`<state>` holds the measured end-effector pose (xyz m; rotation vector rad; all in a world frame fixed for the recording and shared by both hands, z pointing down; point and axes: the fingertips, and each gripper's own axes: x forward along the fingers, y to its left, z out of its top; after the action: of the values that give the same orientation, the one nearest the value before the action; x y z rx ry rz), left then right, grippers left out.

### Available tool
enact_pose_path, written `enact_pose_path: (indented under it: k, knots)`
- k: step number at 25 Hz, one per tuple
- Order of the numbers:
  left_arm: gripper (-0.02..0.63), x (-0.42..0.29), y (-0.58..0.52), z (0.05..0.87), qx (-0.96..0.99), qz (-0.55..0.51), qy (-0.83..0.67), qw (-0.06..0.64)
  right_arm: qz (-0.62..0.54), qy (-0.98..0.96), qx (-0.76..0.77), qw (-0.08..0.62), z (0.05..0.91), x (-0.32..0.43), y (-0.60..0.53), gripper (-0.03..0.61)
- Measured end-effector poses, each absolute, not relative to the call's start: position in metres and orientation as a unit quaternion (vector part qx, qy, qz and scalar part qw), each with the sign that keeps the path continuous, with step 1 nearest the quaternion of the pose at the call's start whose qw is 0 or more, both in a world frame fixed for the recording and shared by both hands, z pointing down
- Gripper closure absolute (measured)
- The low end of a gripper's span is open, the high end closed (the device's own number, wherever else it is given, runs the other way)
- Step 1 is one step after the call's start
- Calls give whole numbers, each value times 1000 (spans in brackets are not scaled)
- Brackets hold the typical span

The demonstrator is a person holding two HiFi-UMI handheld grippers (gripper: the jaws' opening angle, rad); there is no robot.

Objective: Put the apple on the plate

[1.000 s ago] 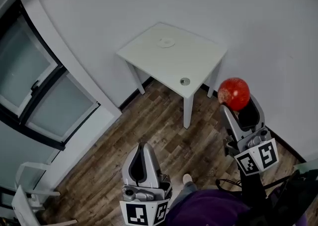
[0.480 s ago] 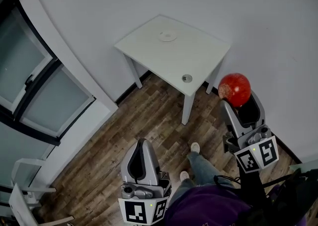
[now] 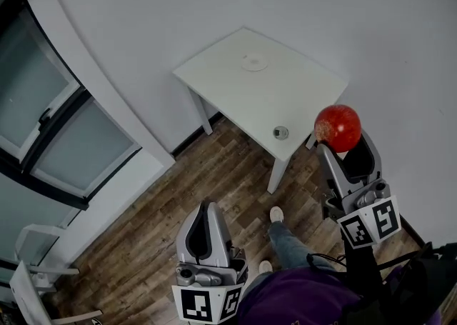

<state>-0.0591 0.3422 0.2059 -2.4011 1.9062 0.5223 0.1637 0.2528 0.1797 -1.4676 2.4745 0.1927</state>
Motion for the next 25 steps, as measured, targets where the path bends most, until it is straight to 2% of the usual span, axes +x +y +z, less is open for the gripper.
enact_pose_path:
  k: [9, 15, 25]
  knots:
    - [606, -51, 247, 206, -758, 165, 631, 16, 54, 865, -483, 124, 185, 163, 146, 239]
    - [606, -39, 139, 203, -744, 151, 651, 18, 44, 875, -468, 114, 185, 170, 25, 239]
    - [606, -25, 132, 207, -751, 161, 641, 11, 46, 877, -465, 109, 191, 173, 18, 239]
